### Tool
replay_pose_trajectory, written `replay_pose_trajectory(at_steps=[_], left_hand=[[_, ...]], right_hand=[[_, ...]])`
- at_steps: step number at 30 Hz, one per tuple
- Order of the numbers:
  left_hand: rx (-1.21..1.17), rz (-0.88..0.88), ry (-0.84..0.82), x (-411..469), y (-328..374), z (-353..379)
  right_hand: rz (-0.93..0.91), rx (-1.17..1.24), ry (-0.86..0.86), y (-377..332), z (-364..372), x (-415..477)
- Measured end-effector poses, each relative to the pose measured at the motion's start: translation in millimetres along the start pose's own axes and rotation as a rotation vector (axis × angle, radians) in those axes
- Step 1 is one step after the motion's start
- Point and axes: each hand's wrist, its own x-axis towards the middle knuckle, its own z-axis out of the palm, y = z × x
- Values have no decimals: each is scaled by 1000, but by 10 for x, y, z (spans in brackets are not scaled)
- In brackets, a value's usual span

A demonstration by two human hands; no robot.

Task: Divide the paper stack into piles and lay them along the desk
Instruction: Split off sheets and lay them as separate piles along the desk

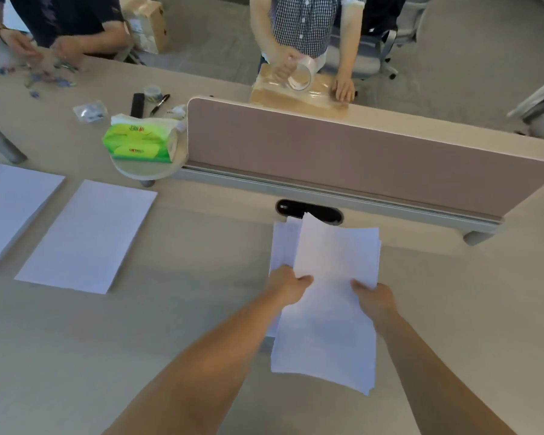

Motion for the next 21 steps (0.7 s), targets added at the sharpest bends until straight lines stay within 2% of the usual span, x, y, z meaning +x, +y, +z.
replay_pose_trajectory(at_steps=[3,5,9,13,21], left_hand=[[306,-9,-3,215,131,364],[377,-54,49,348,158,466],[296,-132,220,597,-62,310],[289,-109,237,706,-452,-71],[226,-321,396,532,-1204,-1294]], right_hand=[[69,-19,-3,230,-162,305],[71,-44,-16,288,-152,462],[14,-194,-107,95,202,605],[-42,-363,-197,-108,725,593],[-111,-313,-363,-636,1965,-94]])
